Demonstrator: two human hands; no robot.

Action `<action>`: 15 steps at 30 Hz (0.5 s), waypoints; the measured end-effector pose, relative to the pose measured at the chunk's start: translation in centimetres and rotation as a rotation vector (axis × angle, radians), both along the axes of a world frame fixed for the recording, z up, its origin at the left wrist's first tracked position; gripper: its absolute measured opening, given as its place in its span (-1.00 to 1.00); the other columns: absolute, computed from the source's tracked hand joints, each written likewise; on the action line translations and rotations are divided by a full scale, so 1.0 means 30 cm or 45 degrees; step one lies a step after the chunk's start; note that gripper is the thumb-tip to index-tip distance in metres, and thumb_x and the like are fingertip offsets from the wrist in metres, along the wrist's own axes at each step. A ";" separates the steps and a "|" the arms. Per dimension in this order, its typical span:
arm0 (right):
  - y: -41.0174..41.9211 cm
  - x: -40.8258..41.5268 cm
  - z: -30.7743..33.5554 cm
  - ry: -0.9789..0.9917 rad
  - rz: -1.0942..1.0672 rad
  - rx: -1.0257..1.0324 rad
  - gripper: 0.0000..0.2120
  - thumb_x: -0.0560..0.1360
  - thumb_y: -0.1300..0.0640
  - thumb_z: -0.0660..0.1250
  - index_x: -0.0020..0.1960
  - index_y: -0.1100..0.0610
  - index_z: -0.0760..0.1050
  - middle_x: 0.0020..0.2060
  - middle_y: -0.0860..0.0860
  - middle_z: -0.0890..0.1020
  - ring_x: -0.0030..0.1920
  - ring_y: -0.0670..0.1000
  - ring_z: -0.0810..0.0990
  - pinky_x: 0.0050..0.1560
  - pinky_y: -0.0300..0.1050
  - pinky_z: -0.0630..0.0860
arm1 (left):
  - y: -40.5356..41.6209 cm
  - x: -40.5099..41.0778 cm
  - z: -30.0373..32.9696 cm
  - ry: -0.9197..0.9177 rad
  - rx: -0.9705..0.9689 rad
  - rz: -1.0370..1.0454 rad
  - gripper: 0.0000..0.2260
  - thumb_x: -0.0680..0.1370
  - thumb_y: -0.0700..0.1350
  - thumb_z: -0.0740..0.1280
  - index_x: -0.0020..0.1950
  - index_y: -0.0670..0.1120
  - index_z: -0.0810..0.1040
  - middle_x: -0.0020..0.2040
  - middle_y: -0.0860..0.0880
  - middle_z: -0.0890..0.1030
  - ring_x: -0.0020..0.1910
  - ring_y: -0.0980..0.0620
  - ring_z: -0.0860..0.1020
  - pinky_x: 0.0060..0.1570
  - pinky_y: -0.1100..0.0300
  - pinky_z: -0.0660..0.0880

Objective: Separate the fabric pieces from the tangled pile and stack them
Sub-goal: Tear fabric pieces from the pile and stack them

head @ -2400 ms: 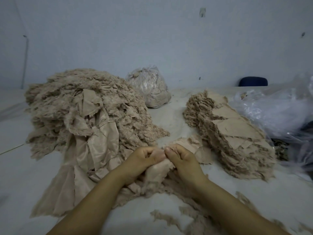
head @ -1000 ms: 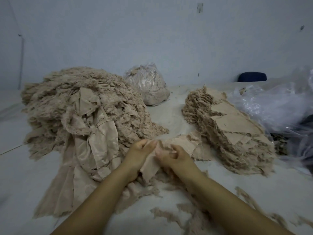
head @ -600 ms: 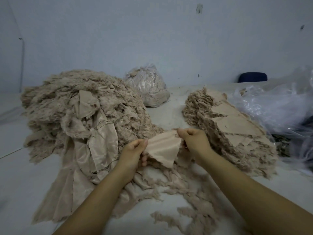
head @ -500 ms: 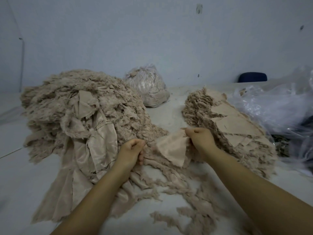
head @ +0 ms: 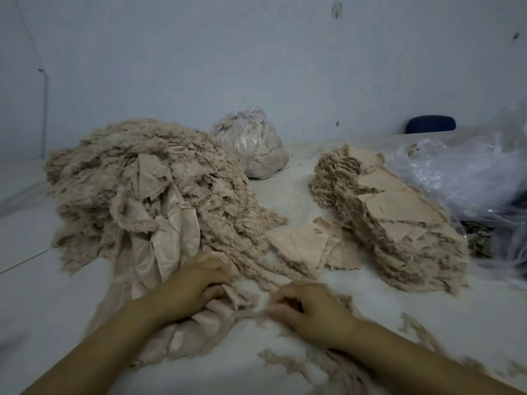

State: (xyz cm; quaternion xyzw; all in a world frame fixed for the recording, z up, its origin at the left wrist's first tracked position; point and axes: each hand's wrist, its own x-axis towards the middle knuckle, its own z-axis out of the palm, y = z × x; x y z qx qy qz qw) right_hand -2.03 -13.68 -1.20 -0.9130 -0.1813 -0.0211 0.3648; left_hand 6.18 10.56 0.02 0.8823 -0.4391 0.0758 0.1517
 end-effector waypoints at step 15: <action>0.037 0.029 0.032 0.566 -0.286 0.976 -0.81 0.50 0.43 0.29 -0.24 0.23 0.45 -0.58 0.05 0.47 -0.58 -0.09 0.38 -0.51 -0.27 0.32 | -0.160 -0.051 0.018 0.288 -0.613 0.286 -0.85 0.60 -0.13 0.24 0.08 -0.05 0.59 -0.05 0.10 0.56 -0.03 0.15 0.52 -0.03 0.45 0.36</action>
